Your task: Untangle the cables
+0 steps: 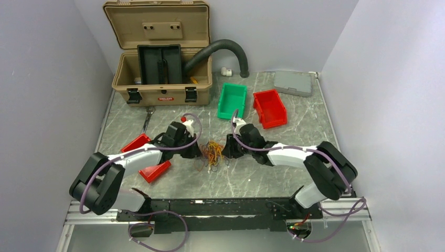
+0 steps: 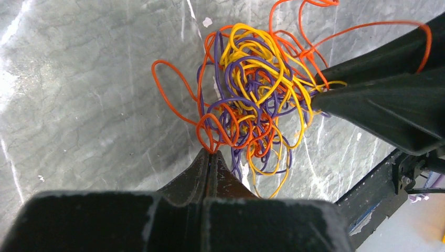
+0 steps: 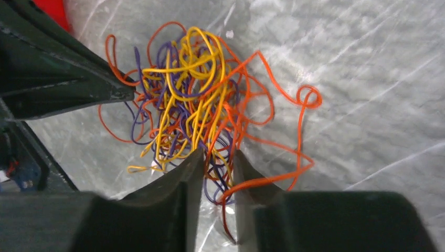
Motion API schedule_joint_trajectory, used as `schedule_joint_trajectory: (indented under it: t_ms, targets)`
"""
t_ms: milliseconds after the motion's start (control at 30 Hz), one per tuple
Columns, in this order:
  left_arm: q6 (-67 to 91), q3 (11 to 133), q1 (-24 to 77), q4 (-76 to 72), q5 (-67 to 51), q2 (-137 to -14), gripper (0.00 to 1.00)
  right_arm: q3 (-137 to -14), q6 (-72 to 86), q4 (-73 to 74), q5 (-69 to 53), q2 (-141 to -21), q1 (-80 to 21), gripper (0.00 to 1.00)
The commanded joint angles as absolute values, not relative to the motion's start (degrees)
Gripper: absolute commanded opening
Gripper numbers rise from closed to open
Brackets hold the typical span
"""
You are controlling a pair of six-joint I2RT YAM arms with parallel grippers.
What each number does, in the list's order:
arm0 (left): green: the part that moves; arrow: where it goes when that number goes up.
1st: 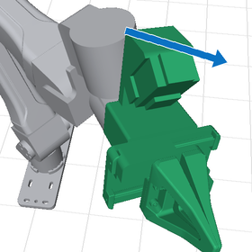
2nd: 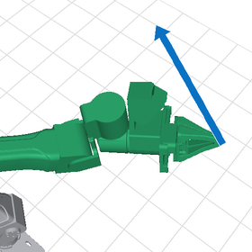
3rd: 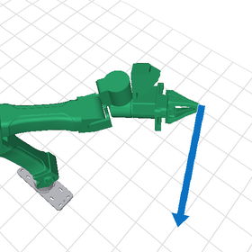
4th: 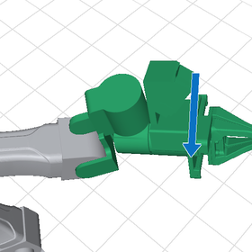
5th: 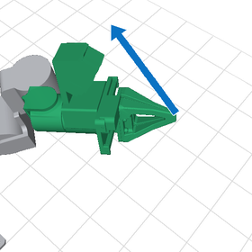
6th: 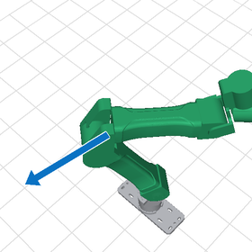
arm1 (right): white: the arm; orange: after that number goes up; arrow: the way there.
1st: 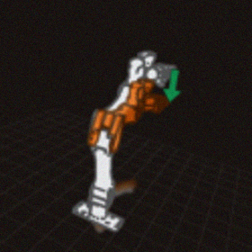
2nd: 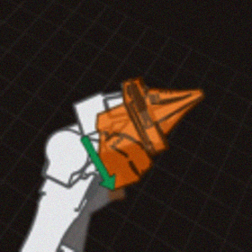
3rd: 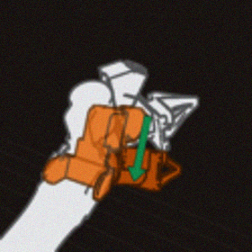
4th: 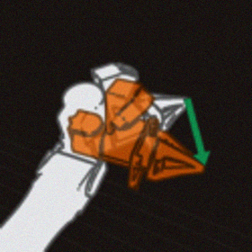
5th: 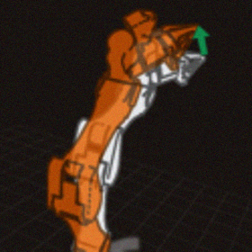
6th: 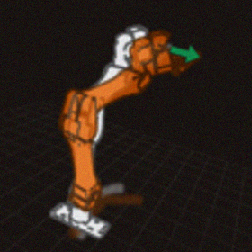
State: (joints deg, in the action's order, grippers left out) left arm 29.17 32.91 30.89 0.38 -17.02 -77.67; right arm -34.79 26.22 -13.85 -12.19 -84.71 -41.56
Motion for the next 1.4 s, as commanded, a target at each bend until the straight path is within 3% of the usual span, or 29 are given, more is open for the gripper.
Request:
schedule_joint_trajectory:
  t_ms: [0,33,400,500,633,667,833,867,900,967,1000,1367]
  targets:
    - [28.83,35.67,31.26,2.84,-13.65,-77.84,0.00,-37.33,28.32,-13.31,-6.88,-87.19,-42.29,0.09]
    - [29.16,36.21,31.29,4.60,-11.12,-77.48,0.00,-36.80,29.12,-11.68,-4.35,-86.39,-42.28,0.00]
    - [37.19,31.98,26.66,14.64,9.79,-64.84,0.00,-28.63,39.95,9.72,31.28,-57.80,-38.57,0.00]
    - [35.30,30.07,24.97,12.13,6.97,-62.24,0.00,-26.58,38.98,11.11,31.48,-50.25,-36.17,0.00]
    - [30.31,30.08,25.05,7.97,-0.64,-62.38,0.01,-24.90,32.04,5.60,22.24,-46.63,-35.51,0.00]
    - [29.39,30.03,25.09,7.03,-2.77,-62.36,0.05,-25.06,31.00,4.62,19.37,-47.14,-35.46,0.00]
    - [26.21,29.22,29.05,1.35,-7.43,-59.31,0.58,-27.98,28.17,1.70,5.26,-54.02,-35.50,0.00]
    - [25.60,29.71,30.39,1.25,-6.81,-59.09,0.65,-28.84,28.39,2.19,4.37,-55.49,-35.56,0.02]
    - [24.85,30.67,31.65,1.46,-6.31,-59.33,0.69,-29.41,28.28,2.20,3.51,-56.67,-35.51,0.11]
    - [23.76,32.88,33.67,2.10,-6.09,-61.27,0.72,-30.04,27.93,2.10,2.53,-58.25,-35.51,0.57]
    - [23.40,33.99,34.27,2.15,-6.45,-62.57,0.72,-30.06,27.91,1.88,2.36,-58.65,-35.51,0.70]
    - [21.67,49.24,43.87,0.92,-11.27,-80.61,0.71,-29.65,29.80,2.60,5.98,-59.93,-35.51,0.74]
